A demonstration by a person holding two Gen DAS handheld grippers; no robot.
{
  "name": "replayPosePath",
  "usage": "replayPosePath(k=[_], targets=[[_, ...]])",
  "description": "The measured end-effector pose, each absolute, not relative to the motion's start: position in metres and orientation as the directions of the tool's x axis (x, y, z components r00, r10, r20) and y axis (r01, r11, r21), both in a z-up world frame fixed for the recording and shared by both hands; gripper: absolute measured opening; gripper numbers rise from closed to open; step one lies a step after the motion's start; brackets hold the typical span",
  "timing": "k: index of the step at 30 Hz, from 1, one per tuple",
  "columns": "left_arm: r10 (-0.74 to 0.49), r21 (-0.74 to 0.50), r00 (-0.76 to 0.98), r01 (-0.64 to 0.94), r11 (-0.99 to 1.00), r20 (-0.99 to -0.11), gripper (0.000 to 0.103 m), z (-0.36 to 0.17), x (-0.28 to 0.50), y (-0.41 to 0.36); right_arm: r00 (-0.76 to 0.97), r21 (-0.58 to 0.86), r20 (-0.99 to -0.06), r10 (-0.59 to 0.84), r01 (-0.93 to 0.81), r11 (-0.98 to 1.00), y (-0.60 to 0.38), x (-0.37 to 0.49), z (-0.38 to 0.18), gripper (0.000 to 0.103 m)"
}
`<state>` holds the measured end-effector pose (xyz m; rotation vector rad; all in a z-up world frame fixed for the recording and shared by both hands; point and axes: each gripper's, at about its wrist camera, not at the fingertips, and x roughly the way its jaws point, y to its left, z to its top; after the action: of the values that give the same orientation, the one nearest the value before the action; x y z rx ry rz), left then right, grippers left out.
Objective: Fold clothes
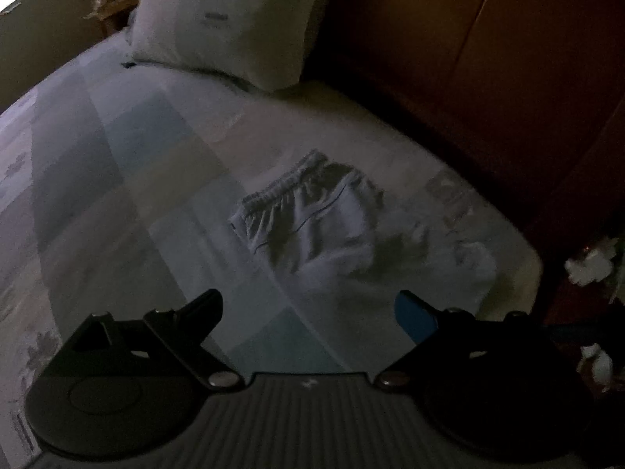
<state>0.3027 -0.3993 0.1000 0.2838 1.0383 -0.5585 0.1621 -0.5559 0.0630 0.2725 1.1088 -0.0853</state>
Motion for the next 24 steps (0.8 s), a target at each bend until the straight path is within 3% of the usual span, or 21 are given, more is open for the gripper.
replayPosePath(k=[9, 24], targets=[[-0.295, -0.034, 0.393, 0.55, 0.834, -0.871, 0.095, 0.163, 0.261, -0.377, 0.401, 0.177, -0.914, 0.06, 0.262, 0.949, -0.547, 0.148, 0.102, 0.099], [-0.356, -0.042, 0.397, 0.615, 0.787, -0.846, 0.095, 0.201, 0.243, -0.333, 0.442, 0.123, -0.893, -0.08, 0.413, 0.903, -0.503, 0.142, 0.165, 0.101]])
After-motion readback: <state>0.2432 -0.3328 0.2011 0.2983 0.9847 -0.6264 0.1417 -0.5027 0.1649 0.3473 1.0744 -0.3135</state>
